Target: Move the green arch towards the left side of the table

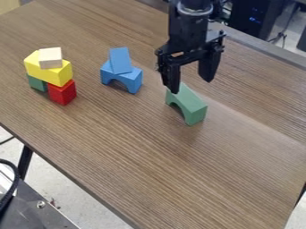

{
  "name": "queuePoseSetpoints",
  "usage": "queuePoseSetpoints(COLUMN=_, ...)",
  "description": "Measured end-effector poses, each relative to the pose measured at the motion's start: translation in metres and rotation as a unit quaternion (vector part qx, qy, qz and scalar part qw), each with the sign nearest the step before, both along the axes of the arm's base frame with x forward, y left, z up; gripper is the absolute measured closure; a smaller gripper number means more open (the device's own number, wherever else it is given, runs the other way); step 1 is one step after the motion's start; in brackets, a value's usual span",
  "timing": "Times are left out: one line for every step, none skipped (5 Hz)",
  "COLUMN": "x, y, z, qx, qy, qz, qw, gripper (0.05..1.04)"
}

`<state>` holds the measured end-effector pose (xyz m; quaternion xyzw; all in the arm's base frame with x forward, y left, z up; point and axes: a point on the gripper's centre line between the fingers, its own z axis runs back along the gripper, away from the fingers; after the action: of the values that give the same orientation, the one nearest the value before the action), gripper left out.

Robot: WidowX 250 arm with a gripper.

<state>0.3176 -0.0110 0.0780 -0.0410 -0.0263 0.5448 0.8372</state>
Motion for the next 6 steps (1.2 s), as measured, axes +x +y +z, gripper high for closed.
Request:
queuePoseSetpoints(x=-0.004, y=0.008, z=-0.005, qx=-0.007, qy=0.005, qz=0.021, qw=0.9997, gripper=0.084)
queuePoseSetpoints(x=-0.004, y=0.010, z=-0.013, qx=-0.017, qy=0.009, qz=0.024, qw=0.9995, gripper=0.084)
queuePoseSetpoints(x=-0.004, y=0.008, z=-0.026, qx=-0.025, qy=0.022, qz=0.023, qw=0.9992, gripper=0.084)
queuePoseSetpoints(x=-0.002, y=0.006, z=-0.033, qx=-0.027, qy=0.028, qz=0.023, qw=0.9990, gripper=0.084)
queuePoseSetpoints(x=0.000, y=0.002, z=-0.039, qx=-0.027, qy=0.035, qz=0.016, qw=0.9989, gripper=0.134)
queuePoseSetpoints(x=-0.003, y=0.001, z=-0.046, qx=-0.029, qy=0.031, qz=0.019, qw=0.9989, gripper=0.424)
